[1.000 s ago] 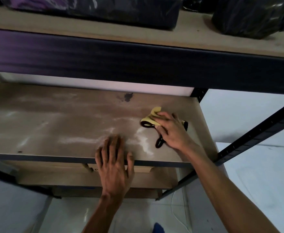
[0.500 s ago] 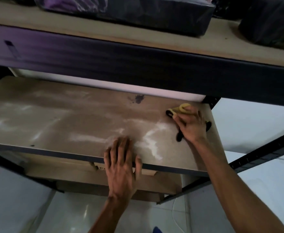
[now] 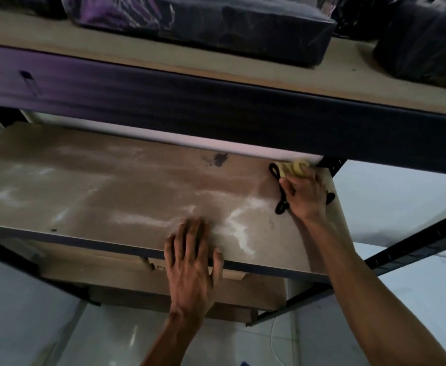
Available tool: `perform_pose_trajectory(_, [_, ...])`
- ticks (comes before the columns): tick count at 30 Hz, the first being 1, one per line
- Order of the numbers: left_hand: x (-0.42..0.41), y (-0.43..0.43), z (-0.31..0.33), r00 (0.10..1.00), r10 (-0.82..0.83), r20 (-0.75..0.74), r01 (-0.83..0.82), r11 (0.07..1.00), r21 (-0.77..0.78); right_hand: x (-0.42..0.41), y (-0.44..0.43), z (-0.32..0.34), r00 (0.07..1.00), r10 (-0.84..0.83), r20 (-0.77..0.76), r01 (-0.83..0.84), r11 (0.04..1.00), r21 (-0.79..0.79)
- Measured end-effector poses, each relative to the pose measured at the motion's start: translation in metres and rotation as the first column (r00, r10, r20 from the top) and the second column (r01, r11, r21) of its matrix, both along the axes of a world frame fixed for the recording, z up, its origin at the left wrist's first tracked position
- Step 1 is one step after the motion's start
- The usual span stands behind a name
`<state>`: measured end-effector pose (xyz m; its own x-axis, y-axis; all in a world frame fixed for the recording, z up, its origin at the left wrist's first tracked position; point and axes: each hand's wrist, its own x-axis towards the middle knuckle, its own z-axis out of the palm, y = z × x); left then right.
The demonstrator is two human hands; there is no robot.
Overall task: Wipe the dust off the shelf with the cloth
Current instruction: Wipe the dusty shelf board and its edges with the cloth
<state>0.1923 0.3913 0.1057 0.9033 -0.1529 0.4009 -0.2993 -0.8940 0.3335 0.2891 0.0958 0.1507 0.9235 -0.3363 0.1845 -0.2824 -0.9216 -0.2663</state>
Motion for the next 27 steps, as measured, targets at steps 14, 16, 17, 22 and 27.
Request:
perform_pose_trajectory(14, [0.000,0.001,0.003,1.000,0.000,-0.010,0.000,1.000,0.021,0.036,0.000,0.008,0.996,-0.091,0.004,0.090,0.989,0.115])
perform_pose_trajectory(16, [-0.001,0.000,0.004,1.000,0.003,-0.016,-0.003,1.000,0.016,0.039,0.010,-0.004,0.991,-0.110,-0.077,0.116,0.990,0.075])
perform_pose_trajectory(17, [-0.002,0.000,0.004,1.000,0.004,-0.022,-0.004,1.000,0.015,0.037,0.014,-0.009,0.994,-0.078,-0.071,0.081,0.996,0.031])
perform_pose_trajectory(22, [-0.002,0.001,0.004,1.000,-0.005,-0.030,0.005,1.000,0.023,-0.011,0.043,-0.007,0.936,0.335,0.107,-0.335,0.942,-0.019])
perform_pose_trajectory(27, [-0.002,0.002,0.004,1.000,-0.011,-0.015,0.011,1.000,0.017,-0.021,0.032,0.008,0.892,0.350,0.285,-0.372,0.928,0.025])
